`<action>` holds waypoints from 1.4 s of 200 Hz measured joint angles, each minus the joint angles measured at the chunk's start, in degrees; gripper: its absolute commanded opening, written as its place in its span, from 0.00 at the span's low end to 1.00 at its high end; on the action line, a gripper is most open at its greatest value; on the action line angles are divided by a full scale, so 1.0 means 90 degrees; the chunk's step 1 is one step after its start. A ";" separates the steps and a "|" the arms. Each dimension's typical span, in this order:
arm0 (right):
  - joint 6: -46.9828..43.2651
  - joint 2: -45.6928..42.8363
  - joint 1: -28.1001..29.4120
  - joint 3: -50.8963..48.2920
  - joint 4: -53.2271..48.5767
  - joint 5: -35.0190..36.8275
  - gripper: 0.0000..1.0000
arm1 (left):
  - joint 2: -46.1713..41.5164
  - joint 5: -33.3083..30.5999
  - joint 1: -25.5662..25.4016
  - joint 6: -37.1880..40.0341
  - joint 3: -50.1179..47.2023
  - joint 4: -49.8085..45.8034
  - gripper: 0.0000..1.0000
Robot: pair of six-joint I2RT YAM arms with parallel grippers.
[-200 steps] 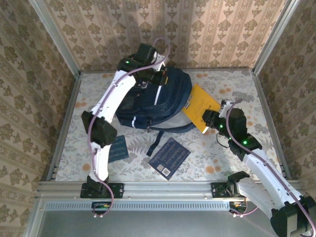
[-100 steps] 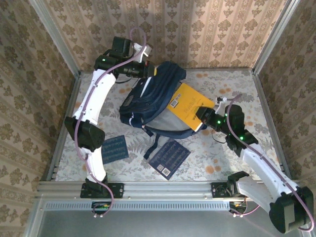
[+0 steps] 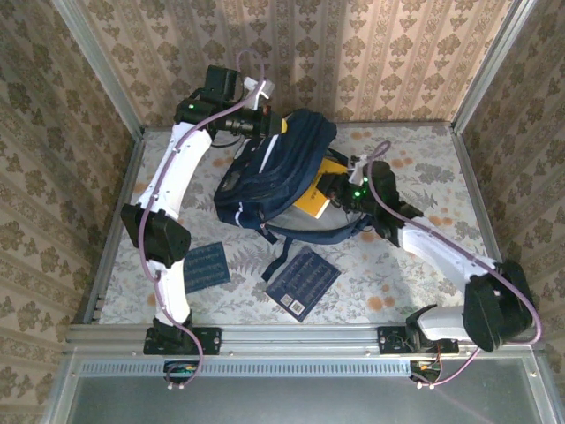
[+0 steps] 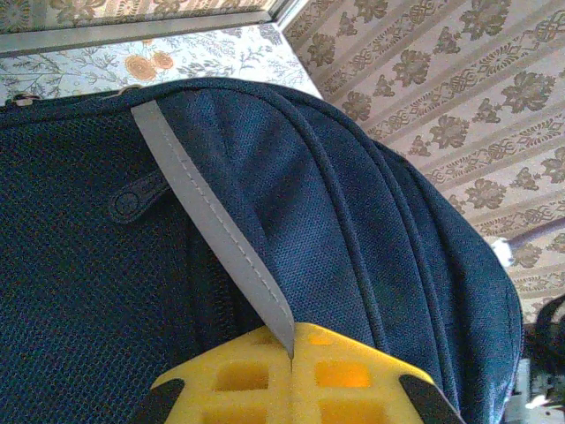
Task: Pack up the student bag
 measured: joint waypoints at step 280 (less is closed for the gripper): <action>-0.2008 0.0102 0.0175 0.0811 -0.0379 0.2518 0.79 | 0.1219 0.0350 0.0634 -0.1229 0.0357 0.1547 0.20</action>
